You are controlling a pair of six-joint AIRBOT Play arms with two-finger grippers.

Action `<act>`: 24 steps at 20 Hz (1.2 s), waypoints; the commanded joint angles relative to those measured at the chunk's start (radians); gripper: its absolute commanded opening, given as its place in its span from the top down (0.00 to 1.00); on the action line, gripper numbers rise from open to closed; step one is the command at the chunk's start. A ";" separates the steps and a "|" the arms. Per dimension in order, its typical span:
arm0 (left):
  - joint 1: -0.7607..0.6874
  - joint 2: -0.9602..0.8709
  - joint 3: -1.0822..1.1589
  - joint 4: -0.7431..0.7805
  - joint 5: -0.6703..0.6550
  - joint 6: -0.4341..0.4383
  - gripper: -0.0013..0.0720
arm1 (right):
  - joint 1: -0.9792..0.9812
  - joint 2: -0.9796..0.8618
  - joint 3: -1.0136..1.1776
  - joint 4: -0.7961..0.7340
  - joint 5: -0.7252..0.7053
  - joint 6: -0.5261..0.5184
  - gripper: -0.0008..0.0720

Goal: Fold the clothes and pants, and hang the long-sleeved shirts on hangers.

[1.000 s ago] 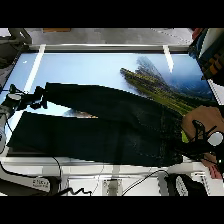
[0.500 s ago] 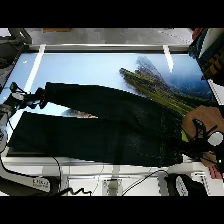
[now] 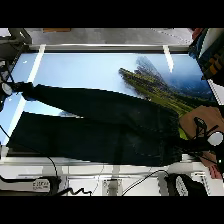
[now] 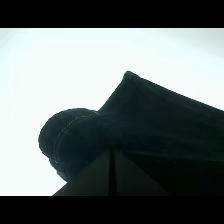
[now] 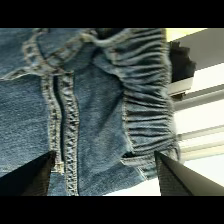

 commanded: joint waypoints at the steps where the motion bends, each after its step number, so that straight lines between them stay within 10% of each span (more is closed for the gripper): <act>1: 0.005 0.002 0.003 0.161 -0.082 0.009 0.96 | 0.001 0.001 0.000 0.003 -0.006 0.000 0.05; 7: 0.045 -0.091 0.004 0.230 -0.279 0.009 0.85 | 0.001 0.001 0.001 0.004 -0.018 -0.003 0.04; 9: 0.041 -0.072 0.004 0.233 -0.272 0.008 0.03 | 0.001 0.001 0.001 0.003 -0.092 -0.002 0.05; 10: 0.041 -0.056 0.005 0.232 -0.270 0.008 0.01 | 0.001 0.001 0.001 0.003 -0.148 -0.002 0.05; 13: 0.043 0.026 0.005 0.233 -0.325 -0.021 0.02 | 0.000 0.001 0.031 0.002 -0.243 0.000 0.05; 19: 0.184 0.146 -0.003 0.233 -0.909 -0.044 0.67 | 0.000 0.001 0.180 0.002 -0.227 -0.002 0.05; 23: 0.438 0.265 -0.140 0.025 -0.878 0.023 0.66 | 0.000 0.001 0.195 0.000 -0.196 -0.007 0.05; 24: 0.498 0.291 -0.182 -0.004 -0.836 0.037 0.50 | 0.000 0.001 0.195 -0.002 -0.186 -0.008 0.05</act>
